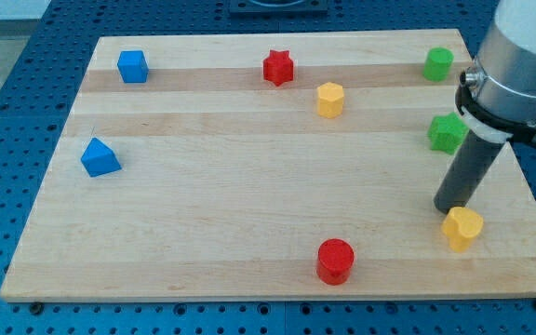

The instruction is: Push yellow heart below green star

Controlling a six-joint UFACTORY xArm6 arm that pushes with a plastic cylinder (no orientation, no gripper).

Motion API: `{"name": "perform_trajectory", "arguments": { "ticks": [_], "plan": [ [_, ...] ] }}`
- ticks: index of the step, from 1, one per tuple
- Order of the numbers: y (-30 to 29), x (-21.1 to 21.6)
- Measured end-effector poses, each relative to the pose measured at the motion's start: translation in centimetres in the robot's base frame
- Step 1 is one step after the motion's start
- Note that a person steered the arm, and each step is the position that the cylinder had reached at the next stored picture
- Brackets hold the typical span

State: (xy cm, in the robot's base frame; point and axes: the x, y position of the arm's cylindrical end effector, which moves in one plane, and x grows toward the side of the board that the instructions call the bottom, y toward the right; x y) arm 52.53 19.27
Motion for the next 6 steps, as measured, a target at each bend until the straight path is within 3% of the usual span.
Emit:
{"name": "perform_trajectory", "arguments": {
  "ticks": [5, 6],
  "plan": [
    [-0.1, 2.9],
    [-3.8, 2.1]
  ]
}}
